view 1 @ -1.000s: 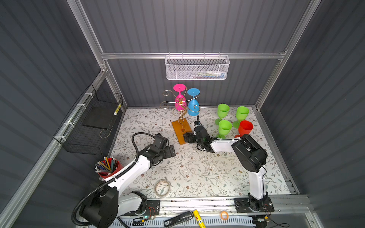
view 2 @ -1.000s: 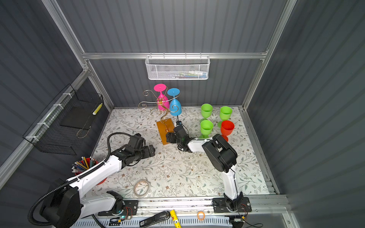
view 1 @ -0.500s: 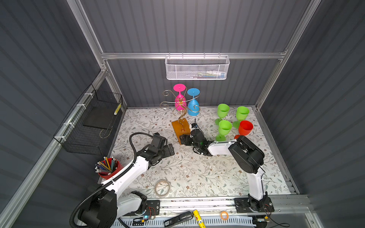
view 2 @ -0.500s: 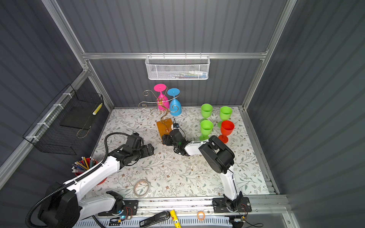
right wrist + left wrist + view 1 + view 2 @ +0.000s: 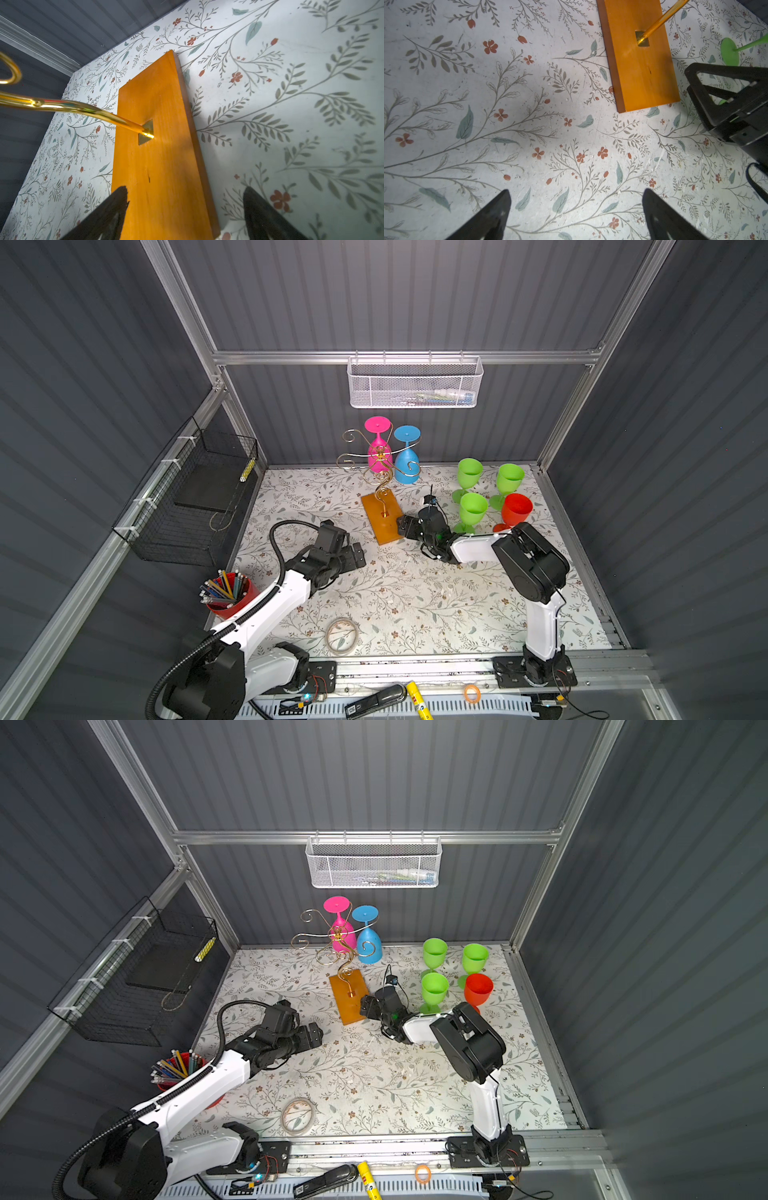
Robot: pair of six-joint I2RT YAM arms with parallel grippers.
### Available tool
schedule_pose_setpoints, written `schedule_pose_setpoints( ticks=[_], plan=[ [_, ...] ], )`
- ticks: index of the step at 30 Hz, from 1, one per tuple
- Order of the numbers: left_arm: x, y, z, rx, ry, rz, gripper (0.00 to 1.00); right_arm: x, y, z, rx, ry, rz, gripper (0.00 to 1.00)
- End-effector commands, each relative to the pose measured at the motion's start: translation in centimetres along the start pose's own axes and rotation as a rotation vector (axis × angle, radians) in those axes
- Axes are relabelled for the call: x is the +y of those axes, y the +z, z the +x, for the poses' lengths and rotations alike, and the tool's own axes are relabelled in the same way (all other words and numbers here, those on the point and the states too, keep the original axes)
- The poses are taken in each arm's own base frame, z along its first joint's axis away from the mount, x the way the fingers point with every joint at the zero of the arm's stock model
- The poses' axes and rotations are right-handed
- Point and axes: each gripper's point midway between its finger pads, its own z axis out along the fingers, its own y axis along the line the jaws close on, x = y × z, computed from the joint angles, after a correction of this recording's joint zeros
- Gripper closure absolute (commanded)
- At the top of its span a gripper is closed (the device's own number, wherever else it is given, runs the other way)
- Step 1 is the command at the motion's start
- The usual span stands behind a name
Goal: Take the wine glass off the wine glass rack
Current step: Rotate the wine glass rack at the top-center of the table.
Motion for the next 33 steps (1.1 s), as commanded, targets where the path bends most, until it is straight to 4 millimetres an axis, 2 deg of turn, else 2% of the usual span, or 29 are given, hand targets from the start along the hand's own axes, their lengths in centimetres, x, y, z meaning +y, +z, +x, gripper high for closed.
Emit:
schedule_pose_setpoints(
  ticks=[1,9,22,27,33],
  plan=[
    [0.1,0.3,0.1,0.008,-0.015,0.006,0.02,0.4,0.6,1.7,0.049,0.015,-0.024,0.13],
    [0.3,0.2,-0.1,0.006,-0.021,0.0,0.01,2.2,1.0,3.3,0.075,0.019,-0.064,0.13],
    [1.9,-0.4,-0.3,-0.023,-0.067,-0.028,0.01,8.3,1.7,5.9,0.09,-0.016,-0.127,0.14],
    [2.6,-0.6,-0.3,-0.027,-0.089,-0.038,0.01,9.6,1.9,6.0,0.106,-0.042,-0.134,0.15],
    [2.5,-0.5,-0.2,-0.019,-0.111,-0.027,0.02,11.7,2.4,7.5,0.192,-0.057,-0.219,0.15]
  ],
)
